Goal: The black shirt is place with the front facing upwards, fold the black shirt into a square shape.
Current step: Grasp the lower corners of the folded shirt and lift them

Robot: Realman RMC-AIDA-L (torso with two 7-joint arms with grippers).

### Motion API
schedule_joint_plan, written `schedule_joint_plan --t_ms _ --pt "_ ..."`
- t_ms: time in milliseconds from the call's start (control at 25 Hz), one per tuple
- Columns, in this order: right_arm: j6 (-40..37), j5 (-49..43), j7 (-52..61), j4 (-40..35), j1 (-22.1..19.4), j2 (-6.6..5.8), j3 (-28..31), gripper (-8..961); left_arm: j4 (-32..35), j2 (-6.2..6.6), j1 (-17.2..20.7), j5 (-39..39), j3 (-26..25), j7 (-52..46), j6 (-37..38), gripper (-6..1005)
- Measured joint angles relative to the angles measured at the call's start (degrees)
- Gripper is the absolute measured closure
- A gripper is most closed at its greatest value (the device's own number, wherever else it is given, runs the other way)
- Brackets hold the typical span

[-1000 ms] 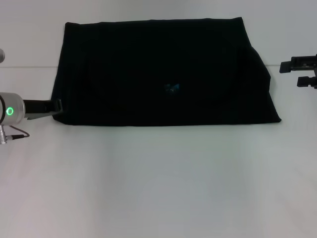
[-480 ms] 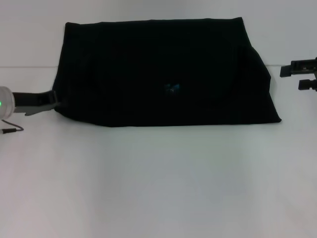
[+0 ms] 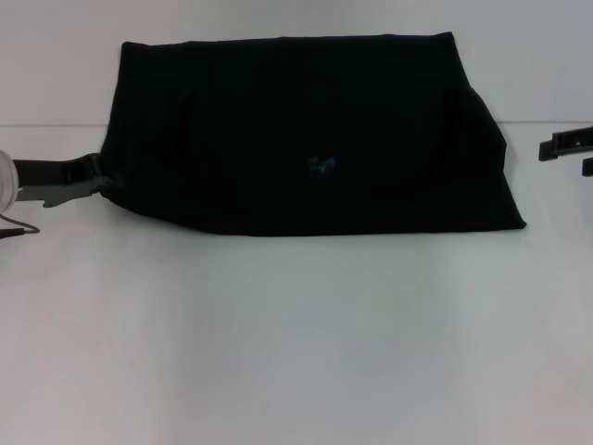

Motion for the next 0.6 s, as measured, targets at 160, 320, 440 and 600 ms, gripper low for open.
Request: schedule_joint_plan --t_ms 160,320,440,600 --pt "4.12 -0.17 -0.02 0.77 -0.47 1.13 -4.01 83 0.03 -0.11 -0.01 -0.11 -0.05 -0.02 -0.51 942" --pt "8.62 -0.67 -0.51 3.58 -0.24 2.55 -6.24 86 0.03 -0.35 -0.04 -0.26 -0.08 -0.04 -1.17 942" --pt "11.97 -2.21 -0.59 6.13 0.51 3.25 -7.03 87 0.03 -0.44 -0.19 -0.35 -0.08 -0.05 -1.56 942" --pt "15.06 -3.03 -0.6 7.22 0.87 4.42 -7.26 89 0.03 -0.52 -0.51 -0.32 -0.04 -0.07 -1.95 942"
